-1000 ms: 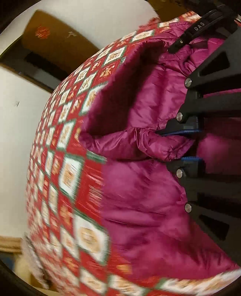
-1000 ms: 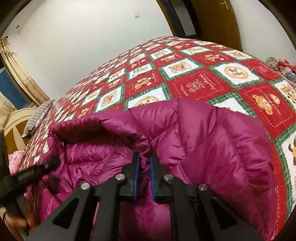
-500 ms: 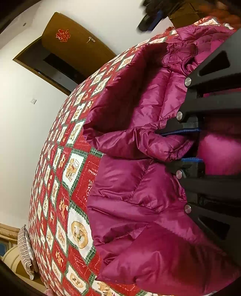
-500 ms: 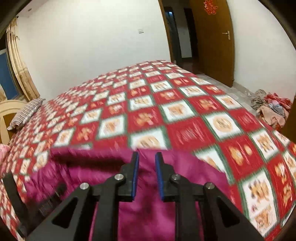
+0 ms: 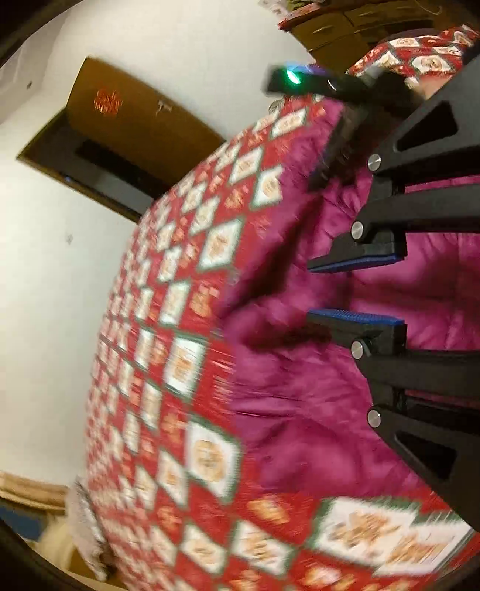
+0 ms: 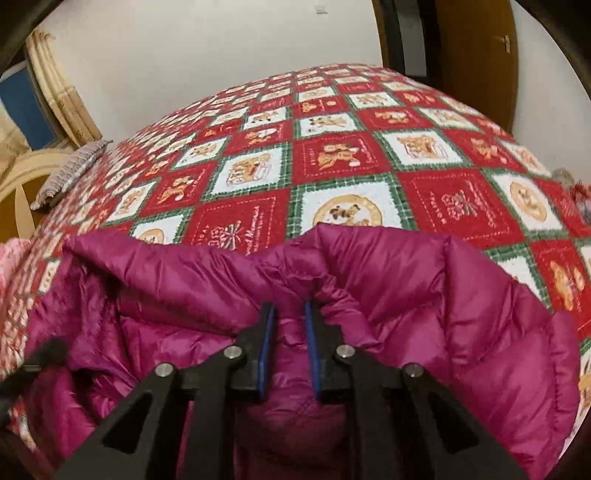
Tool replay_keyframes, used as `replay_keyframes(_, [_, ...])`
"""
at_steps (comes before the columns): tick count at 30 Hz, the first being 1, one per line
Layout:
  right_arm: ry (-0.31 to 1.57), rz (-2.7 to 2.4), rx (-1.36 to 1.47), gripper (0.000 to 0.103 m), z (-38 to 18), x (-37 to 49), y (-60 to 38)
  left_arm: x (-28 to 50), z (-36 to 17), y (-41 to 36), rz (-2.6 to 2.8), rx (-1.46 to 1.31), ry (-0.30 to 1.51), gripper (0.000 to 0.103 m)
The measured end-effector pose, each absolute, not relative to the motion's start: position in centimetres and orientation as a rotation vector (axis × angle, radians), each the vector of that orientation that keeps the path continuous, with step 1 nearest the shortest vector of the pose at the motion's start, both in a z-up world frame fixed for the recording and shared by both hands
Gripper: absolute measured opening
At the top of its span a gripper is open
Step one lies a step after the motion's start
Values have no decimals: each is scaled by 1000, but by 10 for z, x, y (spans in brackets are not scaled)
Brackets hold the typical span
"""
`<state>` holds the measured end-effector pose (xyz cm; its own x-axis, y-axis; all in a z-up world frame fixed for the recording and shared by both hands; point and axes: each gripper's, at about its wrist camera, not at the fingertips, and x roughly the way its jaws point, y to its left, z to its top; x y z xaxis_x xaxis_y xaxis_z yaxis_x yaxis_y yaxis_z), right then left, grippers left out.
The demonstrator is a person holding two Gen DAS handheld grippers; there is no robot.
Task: Fold large clothes
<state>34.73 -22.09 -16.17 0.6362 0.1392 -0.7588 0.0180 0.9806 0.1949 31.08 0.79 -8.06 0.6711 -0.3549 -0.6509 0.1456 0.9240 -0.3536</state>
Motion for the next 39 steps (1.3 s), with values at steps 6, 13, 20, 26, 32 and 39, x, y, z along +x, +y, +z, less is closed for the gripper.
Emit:
replay_keyframes(6, [858, 88, 232, 18, -161, 344, -232, 392, -46, -29, -316, -218, 768, 36])
replay_keyframes(13, [838, 121, 295, 18, -163, 339, -240, 403, -143, -16, -152, -191, 977, 37])
replay_keyframes(20, [798, 124, 351, 17, -160, 332, -248, 380, -159, -9, -186, -198, 844, 37])
replay_keyframes(26, [842, -39, 262, 9, -161, 336, -243, 384, -160, -8, -206, -232, 843, 37])
replay_keyframes(32, [879, -24, 221, 9, -165, 350, -239, 387, -158, -16, -193, -187, 846, 37])
replay_keyframes(39, [925, 21, 250, 16, -134, 328, -245, 347, -104, 16, -275, -260, 838, 37])
